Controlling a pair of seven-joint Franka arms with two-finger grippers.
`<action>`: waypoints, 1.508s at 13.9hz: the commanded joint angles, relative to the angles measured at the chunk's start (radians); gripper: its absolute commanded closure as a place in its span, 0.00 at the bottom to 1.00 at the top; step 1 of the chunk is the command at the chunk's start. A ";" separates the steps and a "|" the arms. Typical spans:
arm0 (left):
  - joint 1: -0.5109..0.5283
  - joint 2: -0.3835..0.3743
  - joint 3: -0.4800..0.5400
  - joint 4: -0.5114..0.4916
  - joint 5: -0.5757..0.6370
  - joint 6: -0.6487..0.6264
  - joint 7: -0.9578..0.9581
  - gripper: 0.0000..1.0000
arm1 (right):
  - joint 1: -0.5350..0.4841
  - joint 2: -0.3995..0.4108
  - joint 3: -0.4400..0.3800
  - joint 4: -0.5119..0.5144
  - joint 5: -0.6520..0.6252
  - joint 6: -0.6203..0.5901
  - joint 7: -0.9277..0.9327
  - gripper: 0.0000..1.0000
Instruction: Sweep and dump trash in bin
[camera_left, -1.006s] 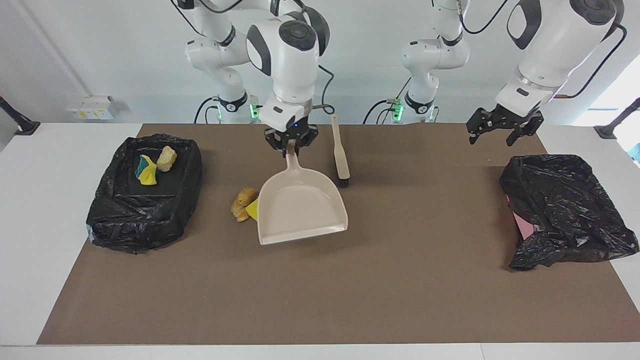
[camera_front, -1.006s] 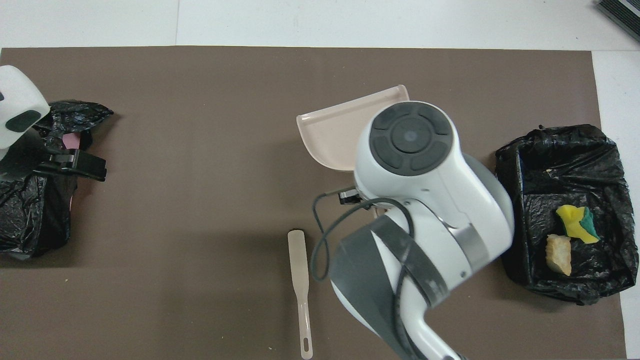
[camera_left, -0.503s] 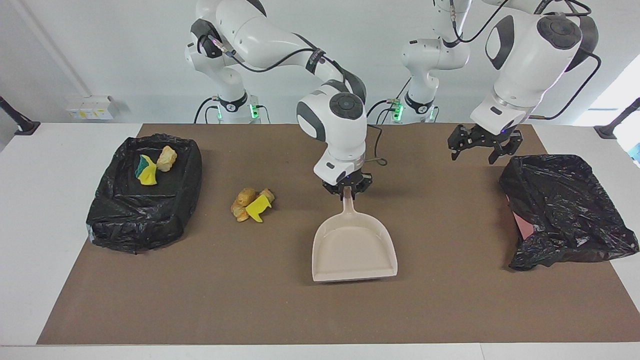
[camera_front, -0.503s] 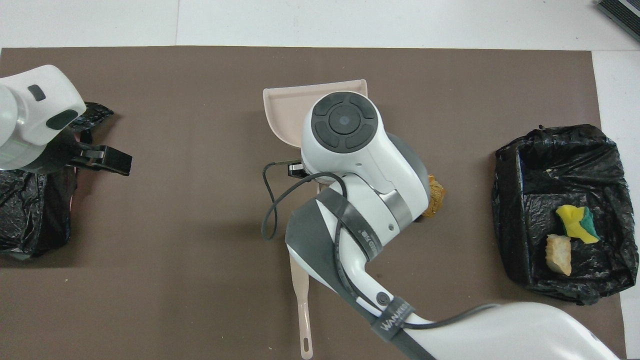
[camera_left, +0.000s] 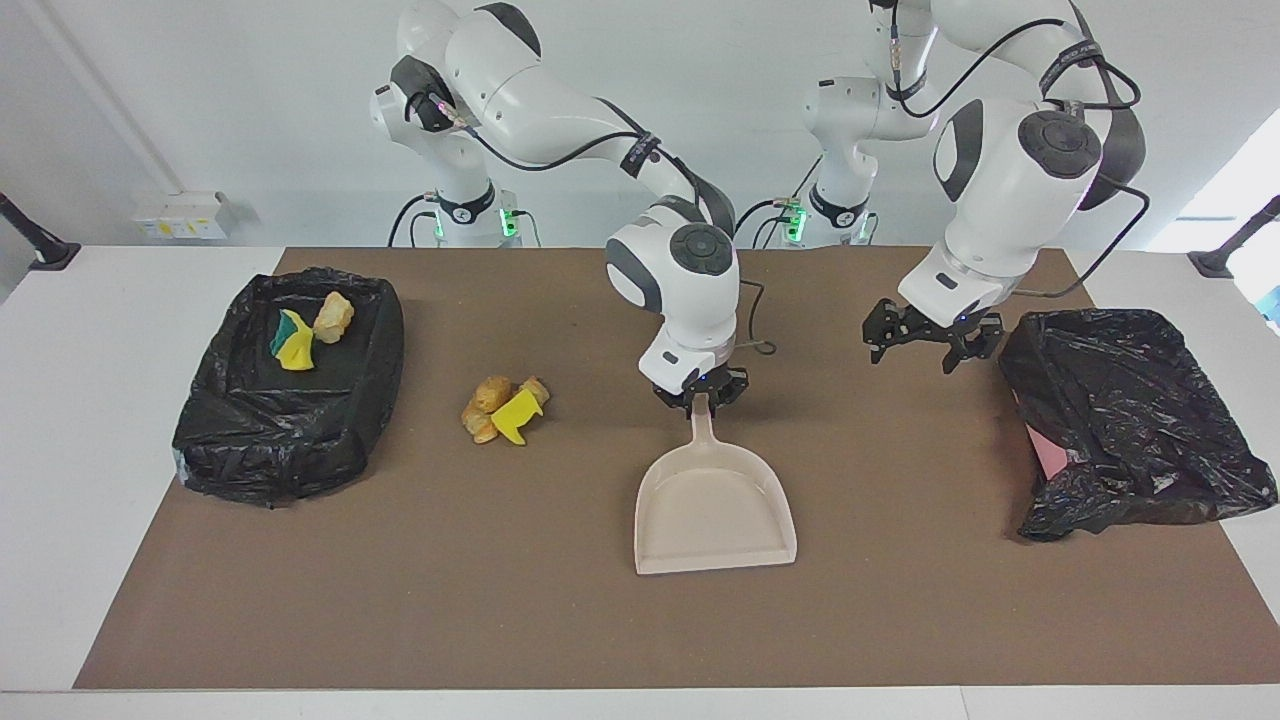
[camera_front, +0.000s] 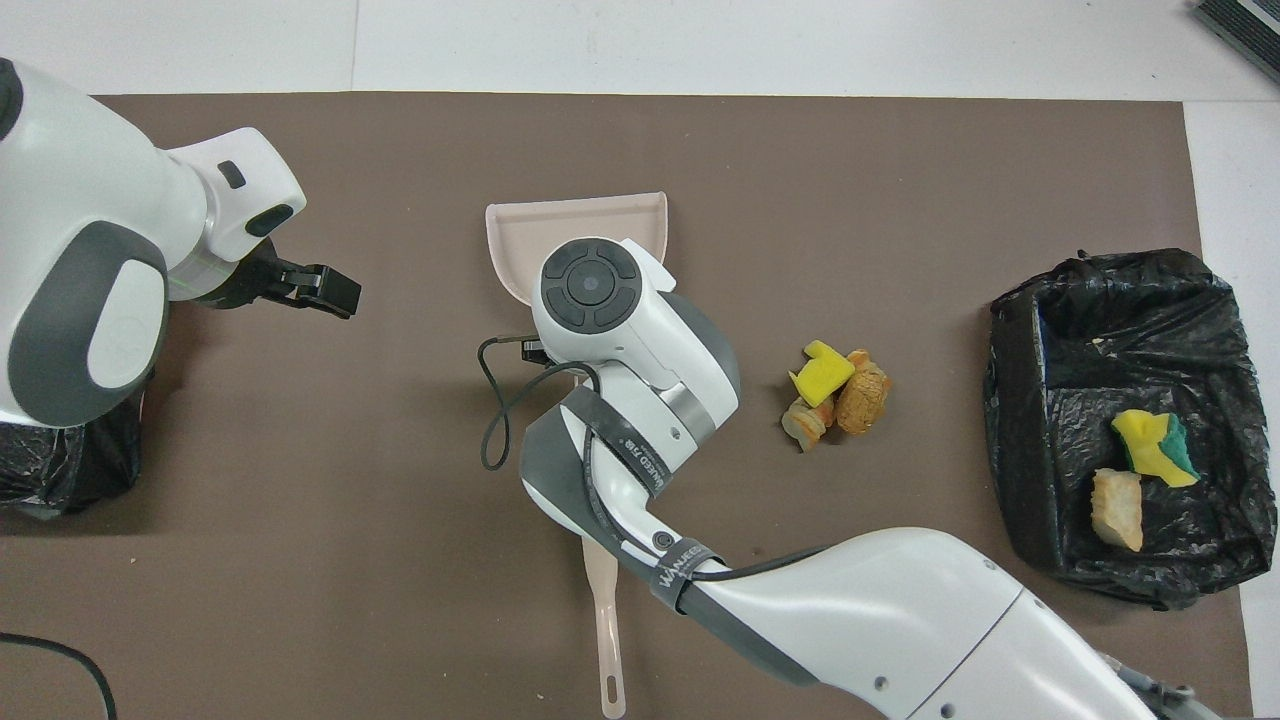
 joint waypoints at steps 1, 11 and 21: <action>-0.038 0.036 0.013 -0.009 0.004 0.059 -0.052 0.00 | -0.013 -0.070 0.011 -0.064 -0.033 0.012 0.024 0.00; -0.154 0.189 0.014 -0.006 0.006 0.254 -0.240 0.00 | 0.040 -0.614 0.016 -0.688 0.279 0.040 -0.012 0.00; -0.404 0.275 0.014 -0.009 0.096 0.325 -0.629 0.00 | 0.204 -0.669 0.017 -0.962 0.317 0.242 -0.009 0.00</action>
